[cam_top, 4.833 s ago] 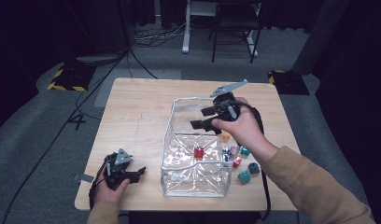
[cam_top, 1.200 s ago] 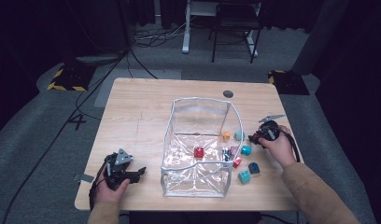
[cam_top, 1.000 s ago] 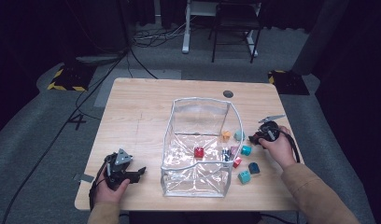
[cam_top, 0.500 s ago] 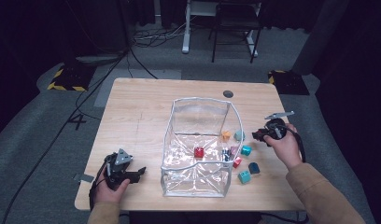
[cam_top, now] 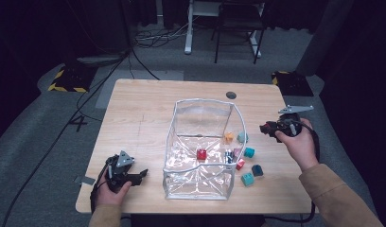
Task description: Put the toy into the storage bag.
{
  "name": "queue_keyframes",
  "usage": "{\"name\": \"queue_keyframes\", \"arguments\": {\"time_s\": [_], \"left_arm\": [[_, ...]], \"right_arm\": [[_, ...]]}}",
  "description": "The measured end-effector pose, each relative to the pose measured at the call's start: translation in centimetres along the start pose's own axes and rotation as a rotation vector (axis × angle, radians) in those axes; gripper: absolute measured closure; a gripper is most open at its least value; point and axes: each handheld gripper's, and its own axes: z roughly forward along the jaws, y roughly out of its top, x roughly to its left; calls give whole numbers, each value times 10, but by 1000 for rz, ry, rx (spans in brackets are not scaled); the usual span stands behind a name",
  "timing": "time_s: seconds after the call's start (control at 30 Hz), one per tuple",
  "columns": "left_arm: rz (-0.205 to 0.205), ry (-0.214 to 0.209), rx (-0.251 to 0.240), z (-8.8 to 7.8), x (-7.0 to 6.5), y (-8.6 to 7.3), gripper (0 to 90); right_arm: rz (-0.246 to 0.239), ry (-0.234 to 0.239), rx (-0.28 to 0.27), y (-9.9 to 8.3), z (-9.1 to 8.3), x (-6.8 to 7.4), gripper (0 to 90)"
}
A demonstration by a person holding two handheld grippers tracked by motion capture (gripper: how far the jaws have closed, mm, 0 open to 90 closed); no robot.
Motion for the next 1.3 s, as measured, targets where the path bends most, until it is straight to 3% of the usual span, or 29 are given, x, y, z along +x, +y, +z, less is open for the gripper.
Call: {"name": "queue_keyframes", "arguments": {"time_s": [0.8,1.3], "left_arm": [[-4,2,2,0,0,0,261],[-7,9,5,0,-1,1,256]], "right_arm": [[-49,71,-183,46,-63,29,591],[-119,166,-210,81,-68,66,591]]}}
